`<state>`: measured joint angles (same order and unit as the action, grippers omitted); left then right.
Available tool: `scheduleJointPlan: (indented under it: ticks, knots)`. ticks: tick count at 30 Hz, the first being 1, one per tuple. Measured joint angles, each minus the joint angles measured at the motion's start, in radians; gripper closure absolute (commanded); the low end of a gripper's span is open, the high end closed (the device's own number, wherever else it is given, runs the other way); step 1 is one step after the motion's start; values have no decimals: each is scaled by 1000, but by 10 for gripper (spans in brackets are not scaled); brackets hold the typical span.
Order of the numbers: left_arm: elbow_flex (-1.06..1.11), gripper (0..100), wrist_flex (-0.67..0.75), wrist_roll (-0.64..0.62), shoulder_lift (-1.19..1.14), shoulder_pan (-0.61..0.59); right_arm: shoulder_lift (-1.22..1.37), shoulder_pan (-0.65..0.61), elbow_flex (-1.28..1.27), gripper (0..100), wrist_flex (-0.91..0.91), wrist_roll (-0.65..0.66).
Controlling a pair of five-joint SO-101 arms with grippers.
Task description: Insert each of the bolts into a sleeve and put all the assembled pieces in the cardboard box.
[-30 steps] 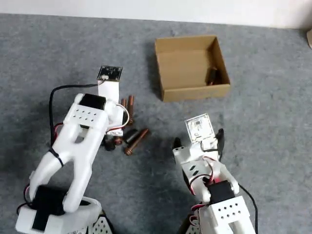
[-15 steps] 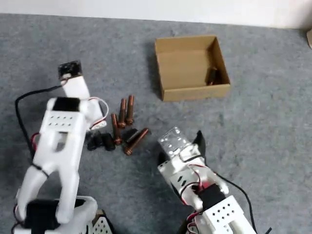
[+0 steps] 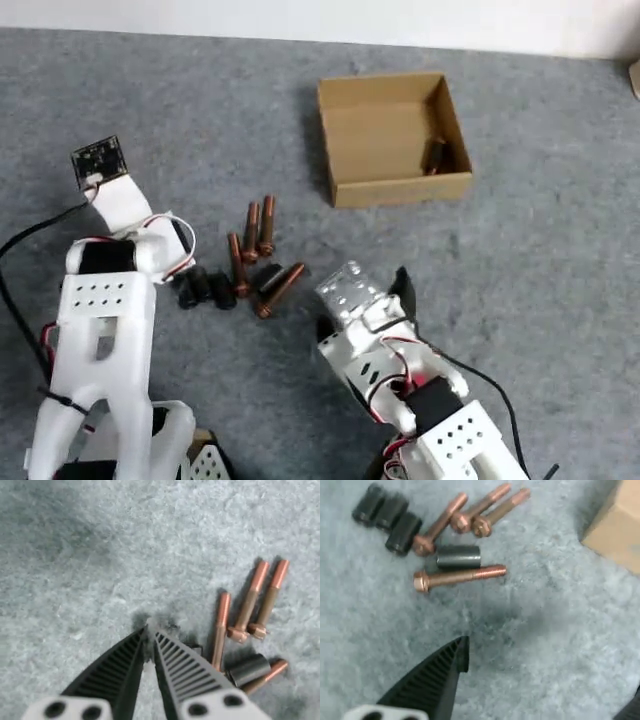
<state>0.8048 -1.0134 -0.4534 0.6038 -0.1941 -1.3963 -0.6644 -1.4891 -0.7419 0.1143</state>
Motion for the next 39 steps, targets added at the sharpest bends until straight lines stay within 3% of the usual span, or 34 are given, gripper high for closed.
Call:
scheduleJointPlan:
  ticks: [7,16,18,23,30,39]
  knots:
    - [6,995,18,0,0,-2,72,-48,28,538,144,-95]
    - [9,995,37,0,0,-2,551,-94,147,538,328,-94]
    - [9,993,40,0,0,-2,664,-121,233,538,298,-15]
    - [9,993,44,2,0,-2,911,-173,411,538,121,354]
    - [58,993,147,0,0,-120,1235,-176,675,538,-163,790]
    - [68,993,170,0,0,-130,1490,-176,1030,538,-285,850]
